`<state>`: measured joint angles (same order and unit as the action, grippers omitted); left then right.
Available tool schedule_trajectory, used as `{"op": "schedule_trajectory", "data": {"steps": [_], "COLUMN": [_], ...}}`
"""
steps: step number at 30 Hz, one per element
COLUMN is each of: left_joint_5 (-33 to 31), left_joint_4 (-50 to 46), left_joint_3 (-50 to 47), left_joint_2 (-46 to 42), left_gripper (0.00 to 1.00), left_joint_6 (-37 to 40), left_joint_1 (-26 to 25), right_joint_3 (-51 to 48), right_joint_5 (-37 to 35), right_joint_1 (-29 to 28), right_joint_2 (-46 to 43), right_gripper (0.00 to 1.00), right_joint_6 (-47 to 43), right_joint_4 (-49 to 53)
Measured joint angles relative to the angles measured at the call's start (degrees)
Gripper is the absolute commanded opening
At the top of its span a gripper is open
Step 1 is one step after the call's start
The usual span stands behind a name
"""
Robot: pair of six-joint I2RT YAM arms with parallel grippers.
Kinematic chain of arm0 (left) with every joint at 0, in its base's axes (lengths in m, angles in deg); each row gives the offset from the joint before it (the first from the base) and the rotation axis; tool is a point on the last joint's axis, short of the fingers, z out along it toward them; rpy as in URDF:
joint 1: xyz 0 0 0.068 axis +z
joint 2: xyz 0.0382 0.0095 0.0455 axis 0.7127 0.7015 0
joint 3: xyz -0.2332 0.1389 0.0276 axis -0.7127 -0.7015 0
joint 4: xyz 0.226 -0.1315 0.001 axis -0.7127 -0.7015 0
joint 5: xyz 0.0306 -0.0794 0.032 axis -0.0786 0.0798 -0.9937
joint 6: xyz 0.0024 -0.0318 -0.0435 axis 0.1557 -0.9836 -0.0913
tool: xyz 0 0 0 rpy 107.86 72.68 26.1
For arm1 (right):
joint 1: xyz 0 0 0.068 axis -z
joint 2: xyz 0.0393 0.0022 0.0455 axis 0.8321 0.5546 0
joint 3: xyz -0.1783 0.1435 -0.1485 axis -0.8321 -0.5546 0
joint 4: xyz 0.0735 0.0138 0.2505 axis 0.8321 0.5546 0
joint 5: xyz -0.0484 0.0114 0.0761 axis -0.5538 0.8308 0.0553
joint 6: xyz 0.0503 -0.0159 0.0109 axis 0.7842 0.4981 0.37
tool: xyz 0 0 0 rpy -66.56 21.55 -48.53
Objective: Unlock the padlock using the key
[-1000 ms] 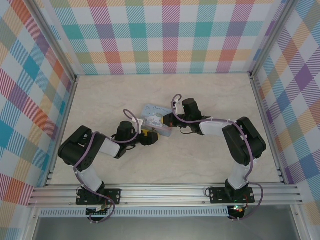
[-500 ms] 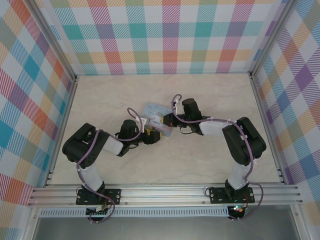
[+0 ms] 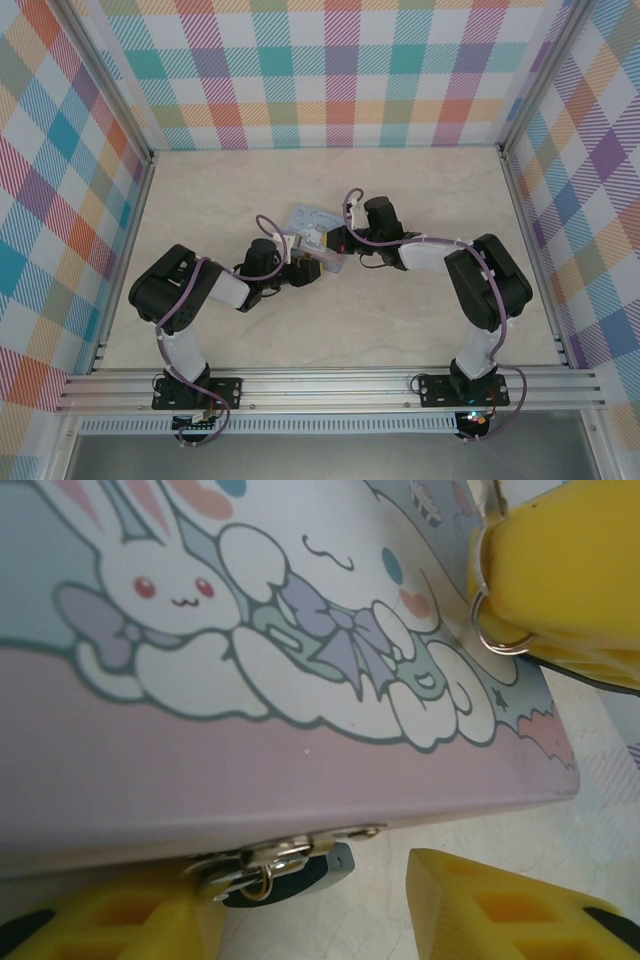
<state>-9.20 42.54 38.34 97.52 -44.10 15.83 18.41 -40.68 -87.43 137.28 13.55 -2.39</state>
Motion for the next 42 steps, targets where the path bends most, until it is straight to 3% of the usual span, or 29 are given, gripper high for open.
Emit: {"op": "schedule_trajectory", "data": {"steps": [42], "left_joint_5": [-10.4], "left_joint_4": [0.1], "left_joint_3": [1.2], "left_joint_2": [0.7], "left_gripper": [0.31], "left_joint_6": [-15.0], "left_joint_1": [-2.6], "right_joint_3": [0.0], "right_joint_5": [-0.8], "right_joint_1": [-0.1], "right_joint_2": [0.0], "right_gripper": [0.03], "right_joint_6": [0.0], "right_joint_4": [-0.3]}}
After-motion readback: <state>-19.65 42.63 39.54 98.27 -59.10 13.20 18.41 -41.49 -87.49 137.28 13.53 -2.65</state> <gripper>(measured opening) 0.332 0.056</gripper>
